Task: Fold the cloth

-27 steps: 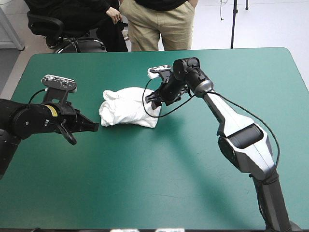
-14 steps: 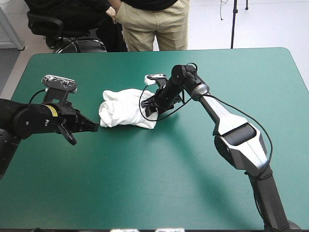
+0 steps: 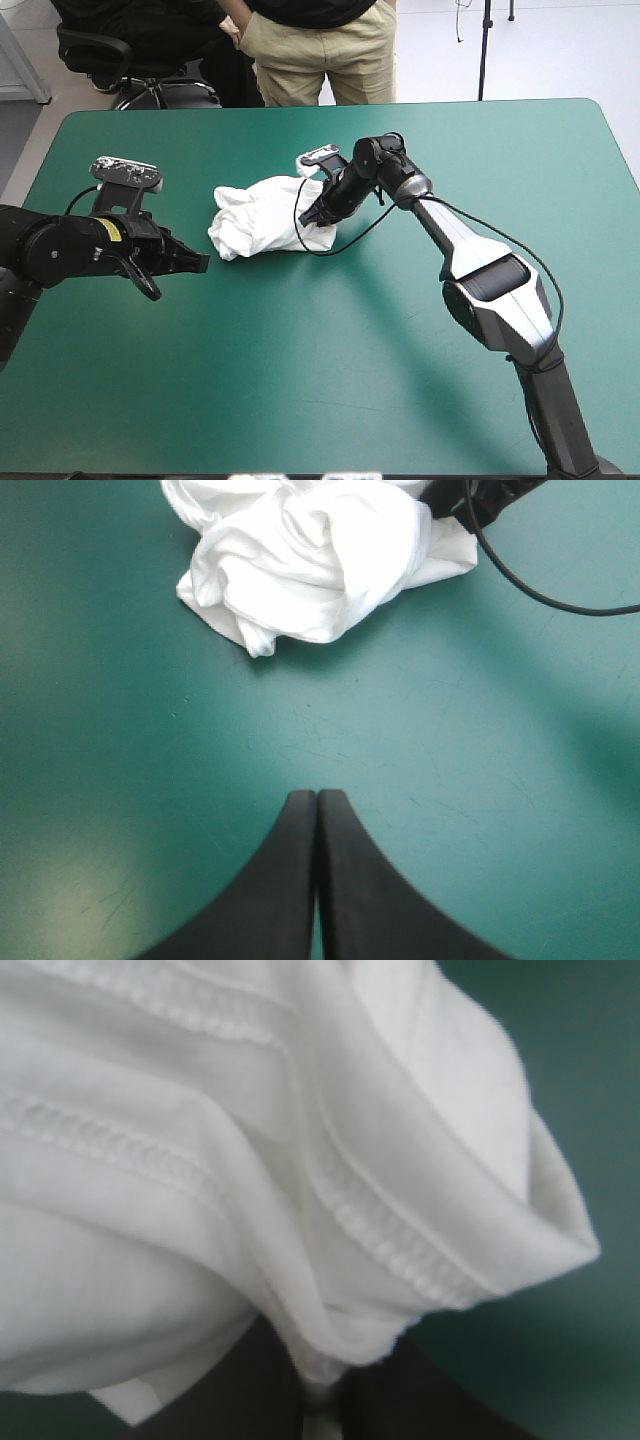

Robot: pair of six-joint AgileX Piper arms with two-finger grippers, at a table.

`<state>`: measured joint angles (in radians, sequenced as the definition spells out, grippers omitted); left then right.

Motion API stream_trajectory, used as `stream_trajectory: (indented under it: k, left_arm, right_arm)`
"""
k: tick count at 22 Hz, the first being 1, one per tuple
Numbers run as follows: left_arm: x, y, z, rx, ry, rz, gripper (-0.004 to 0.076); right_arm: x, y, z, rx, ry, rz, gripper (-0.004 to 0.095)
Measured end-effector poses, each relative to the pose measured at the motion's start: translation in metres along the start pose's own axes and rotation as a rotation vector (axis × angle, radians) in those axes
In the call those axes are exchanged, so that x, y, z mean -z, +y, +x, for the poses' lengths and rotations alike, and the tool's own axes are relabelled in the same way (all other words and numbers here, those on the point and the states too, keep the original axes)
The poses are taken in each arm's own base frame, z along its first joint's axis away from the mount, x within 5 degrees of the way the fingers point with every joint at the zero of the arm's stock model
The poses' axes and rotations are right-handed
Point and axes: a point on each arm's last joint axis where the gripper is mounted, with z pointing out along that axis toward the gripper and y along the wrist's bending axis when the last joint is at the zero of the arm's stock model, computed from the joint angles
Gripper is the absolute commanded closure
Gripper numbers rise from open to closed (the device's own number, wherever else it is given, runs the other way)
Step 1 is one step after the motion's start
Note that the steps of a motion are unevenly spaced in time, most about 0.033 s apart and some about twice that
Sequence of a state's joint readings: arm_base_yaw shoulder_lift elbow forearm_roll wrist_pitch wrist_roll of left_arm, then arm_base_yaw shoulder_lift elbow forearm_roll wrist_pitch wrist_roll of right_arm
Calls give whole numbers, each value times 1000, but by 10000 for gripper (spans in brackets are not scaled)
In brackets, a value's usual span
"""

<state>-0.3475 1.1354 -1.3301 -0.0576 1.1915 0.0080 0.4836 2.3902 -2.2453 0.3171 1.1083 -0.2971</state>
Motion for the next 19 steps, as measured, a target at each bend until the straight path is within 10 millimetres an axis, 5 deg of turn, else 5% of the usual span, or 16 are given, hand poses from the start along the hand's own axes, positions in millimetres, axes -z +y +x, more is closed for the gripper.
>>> stream_trajectory:
  k: [4,10,19]
  left_arm:
    - [0,-1,0,12,0,10,741]
    - [0,-2,0,15,-4,18,741]
    - [0,-2,-3,8,-27,17,741]
  right_arm:
    - [27,-32,23,-33,57,111,921]
    - [86,-97,96,-177,134,307,921]
    - [147,-140,171,-344,187,514,921]
